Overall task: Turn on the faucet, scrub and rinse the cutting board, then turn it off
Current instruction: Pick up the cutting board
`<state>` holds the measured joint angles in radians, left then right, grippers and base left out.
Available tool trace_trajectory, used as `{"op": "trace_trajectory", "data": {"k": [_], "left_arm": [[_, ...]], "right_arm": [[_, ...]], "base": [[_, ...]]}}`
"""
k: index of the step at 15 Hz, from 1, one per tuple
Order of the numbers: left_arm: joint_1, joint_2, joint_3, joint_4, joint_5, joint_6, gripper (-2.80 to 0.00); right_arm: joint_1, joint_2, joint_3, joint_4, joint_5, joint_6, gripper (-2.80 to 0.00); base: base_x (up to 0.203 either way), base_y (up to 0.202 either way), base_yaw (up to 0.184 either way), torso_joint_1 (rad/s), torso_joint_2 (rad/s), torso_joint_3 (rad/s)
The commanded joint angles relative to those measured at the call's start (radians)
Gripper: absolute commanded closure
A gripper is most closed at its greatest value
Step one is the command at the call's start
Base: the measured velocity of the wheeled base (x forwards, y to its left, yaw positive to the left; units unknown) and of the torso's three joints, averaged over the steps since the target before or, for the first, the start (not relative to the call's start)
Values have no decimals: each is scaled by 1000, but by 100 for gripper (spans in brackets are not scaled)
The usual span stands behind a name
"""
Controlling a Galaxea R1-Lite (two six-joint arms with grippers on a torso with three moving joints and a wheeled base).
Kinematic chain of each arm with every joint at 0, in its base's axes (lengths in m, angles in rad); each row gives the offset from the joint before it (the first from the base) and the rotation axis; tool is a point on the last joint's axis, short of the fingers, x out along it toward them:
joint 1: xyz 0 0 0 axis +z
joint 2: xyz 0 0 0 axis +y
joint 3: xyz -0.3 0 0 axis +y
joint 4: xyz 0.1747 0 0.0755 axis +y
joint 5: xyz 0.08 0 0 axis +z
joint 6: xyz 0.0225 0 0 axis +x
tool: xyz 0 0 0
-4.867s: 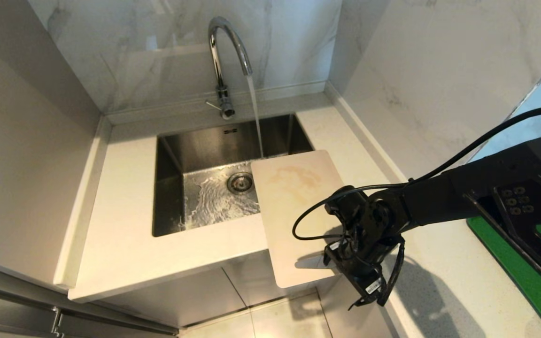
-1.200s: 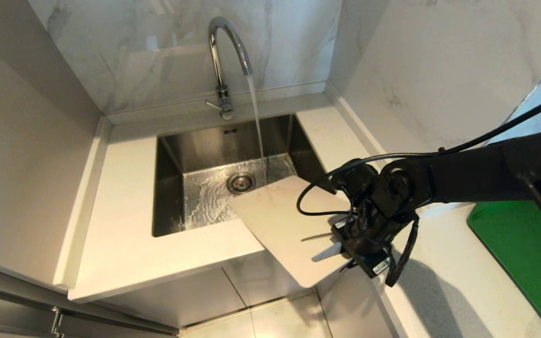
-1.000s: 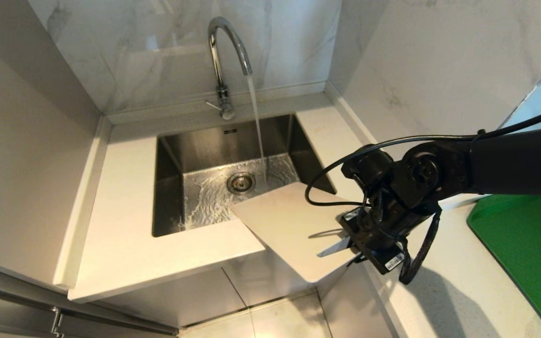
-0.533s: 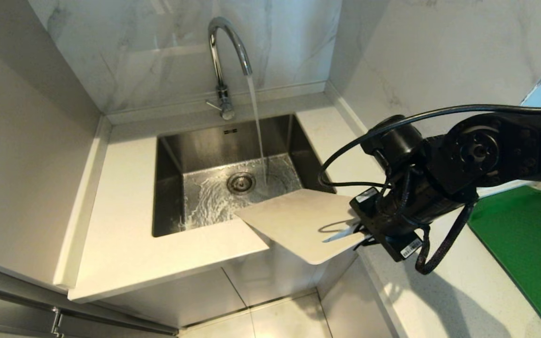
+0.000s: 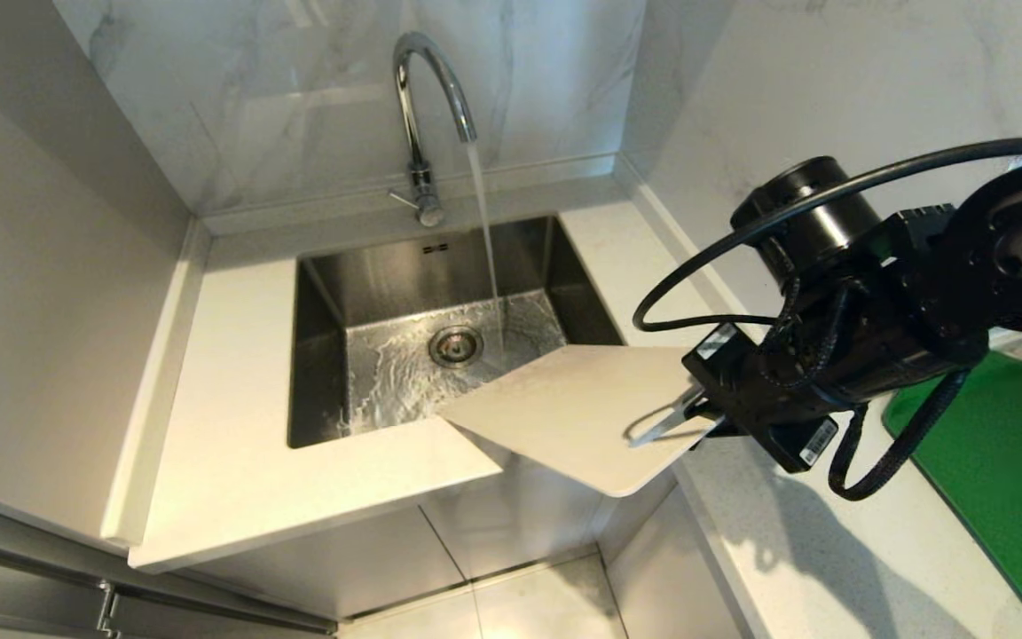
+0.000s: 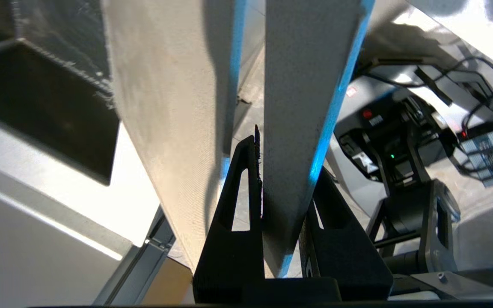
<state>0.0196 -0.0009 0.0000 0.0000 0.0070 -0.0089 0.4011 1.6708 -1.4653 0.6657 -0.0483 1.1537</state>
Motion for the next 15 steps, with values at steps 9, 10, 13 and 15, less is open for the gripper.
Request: {"op": "trace_trajectory", "data": {"k": [9, 10, 13, 15], "left_arm": [[0, -4, 2, 0, 1, 0, 0], [0, -4, 2, 0, 1, 0, 0], [0, -4, 2, 0, 1, 1, 0], [0, -4, 2, 0, 1, 0, 0]], "right_arm": [[-5, -68, -167, -42, -5, -99, 0], [-5, -68, -195, -44, -5, -106, 0], [-14, -69, -235, -44, -5, -109, 0], [-41, -72, -240, -44, -7, -109, 0]], "base": [[0, 0, 0, 0, 0, 0], [0, 0, 0, 0, 0, 0], [0, 0, 0, 0, 0, 0], [0, 0, 0, 0, 0, 0]]}}
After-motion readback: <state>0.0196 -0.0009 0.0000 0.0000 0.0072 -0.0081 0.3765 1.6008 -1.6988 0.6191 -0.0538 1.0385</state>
